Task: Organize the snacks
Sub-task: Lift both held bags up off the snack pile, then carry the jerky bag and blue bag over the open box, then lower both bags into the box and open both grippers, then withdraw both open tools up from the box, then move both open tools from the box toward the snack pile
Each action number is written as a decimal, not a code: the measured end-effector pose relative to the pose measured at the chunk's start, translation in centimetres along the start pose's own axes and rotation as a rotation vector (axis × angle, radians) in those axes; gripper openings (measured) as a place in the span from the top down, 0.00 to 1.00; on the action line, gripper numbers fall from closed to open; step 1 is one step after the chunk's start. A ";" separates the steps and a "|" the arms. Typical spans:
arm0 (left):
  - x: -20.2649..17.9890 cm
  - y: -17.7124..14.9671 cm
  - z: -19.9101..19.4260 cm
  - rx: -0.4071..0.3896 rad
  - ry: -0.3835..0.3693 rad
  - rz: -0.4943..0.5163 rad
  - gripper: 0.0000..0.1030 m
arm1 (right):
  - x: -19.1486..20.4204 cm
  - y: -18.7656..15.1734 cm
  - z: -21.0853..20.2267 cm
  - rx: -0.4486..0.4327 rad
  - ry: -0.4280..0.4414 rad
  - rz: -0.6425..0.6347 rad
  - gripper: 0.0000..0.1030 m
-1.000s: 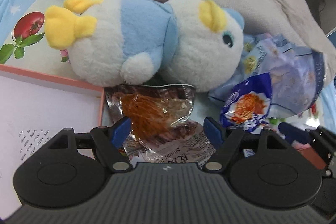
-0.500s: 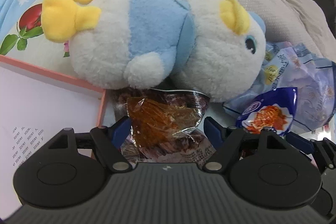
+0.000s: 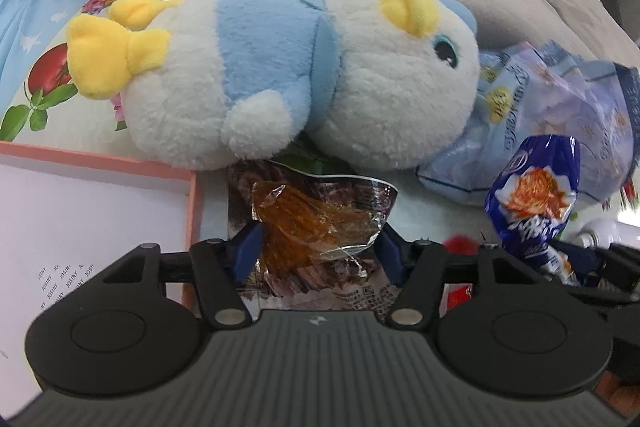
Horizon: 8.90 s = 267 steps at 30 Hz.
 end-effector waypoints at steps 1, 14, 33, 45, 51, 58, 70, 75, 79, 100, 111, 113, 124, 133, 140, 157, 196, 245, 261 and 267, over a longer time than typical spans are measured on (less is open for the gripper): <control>0.1 -0.1 -0.1 -0.001 -0.007 0.004 0.40 | 0.2 0.0 -0.4 -0.007 0.000 -0.001 0.47; 2.0 -2.2 -2.8 0.058 -0.119 -0.033 0.47 | 2.8 -1.5 -5.5 -0.066 0.104 0.095 0.47; 2.7 -5.9 -13.1 0.036 -0.190 -0.029 0.47 | 6.0 -6.5 -12.3 -0.028 0.033 0.103 0.47; 4.1 -10.1 -17.1 0.023 -0.228 -0.034 0.47 | 8.0 -10.8 -16.7 -0.062 0.006 0.116 0.47; 4.5 -11.6 -19.1 -0.015 -0.250 -0.025 0.47 | 8.0 -12.9 -18.5 -0.064 -0.010 0.138 0.47; 4.8 -13.6 -21.4 -0.056 -0.247 -0.008 0.48 | 8.5 -15.2 -20.9 -0.093 0.001 0.170 0.47; 3.3 -17.4 -22.9 -0.079 -0.225 -0.005 0.50 | 9.2 -18.2 -21.7 -0.118 0.004 0.222 0.46; 3.2 -18.0 -23.6 -0.073 -0.233 -0.031 0.50 | 8.9 -18.1 -22.6 -0.133 -0.002 0.206 0.46; 3.2 -17.3 -24.9 -0.098 -0.219 -0.028 0.50 | 8.5 -17.4 -23.5 -0.144 0.003 0.196 0.46; -6.9 -11.1 -33.3 -0.238 -0.317 0.080 0.50 | 3.7 -12.5 -31.3 -0.315 -0.036 0.184 0.46; -16.3 -10.5 -34.2 -0.236 -0.375 0.154 0.50 | -2.3 -13.8 -34.2 -0.359 -0.111 0.201 0.46; -18.4 -11.0 -33.4 -0.215 -0.379 0.178 0.50 | -4.0 -14.5 -34.4 -0.359 -0.129 0.218 0.46; -26.8 -14.7 -26.7 -0.075 -0.346 0.291 0.50 | -11.6 -19.9 -30.6 -0.237 -0.196 0.323 0.45; -29.0 -16.1 -22.7 0.026 -0.315 0.325 0.50 | -13.7 -21.9 -27.0 -0.160 -0.177 0.342 0.45; -29.3 -16.0 -21.6 0.041 -0.292 0.337 0.49 | -14.7 -21.6 -25.7 -0.140 -0.159 0.355 0.44; -26.5 -14.7 -27.4 -0.058 -0.329 0.302 0.28 | -11.6 -19.8 -30.4 -0.267 -0.155 0.341 0.20; -6.2 -20.5 -39.2 -0.288 -0.325 0.161 0.28 | 6.8 -20.8 -35.8 -0.508 -0.065 0.184 0.20; 5.7 -19.2 -24.0 -0.167 -0.235 -0.043 0.28 | 13.0 -18.3 -21.7 -0.360 -0.092 -0.055 0.26; 3.0 -8.5 -12.6 -0.144 -0.192 0.039 0.27 | 9.7 -12.1 -11.9 -0.361 -0.154 0.000 0.26; 2.0 -5.8 -9.2 -0.126 -0.227 0.065 0.27 | 6.9 -10.0 -9.2 -0.366 -0.214 0.093 0.25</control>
Point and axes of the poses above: each gripper's, at about its wrist camera, not at the fingertips, and z roughly the way its jaws point, x to its left, y to its top, the point moved 7 cm from there along z, roughly the way its jaws point, and after that the axes turned 10 degrees about y, right-handed, at the moved point
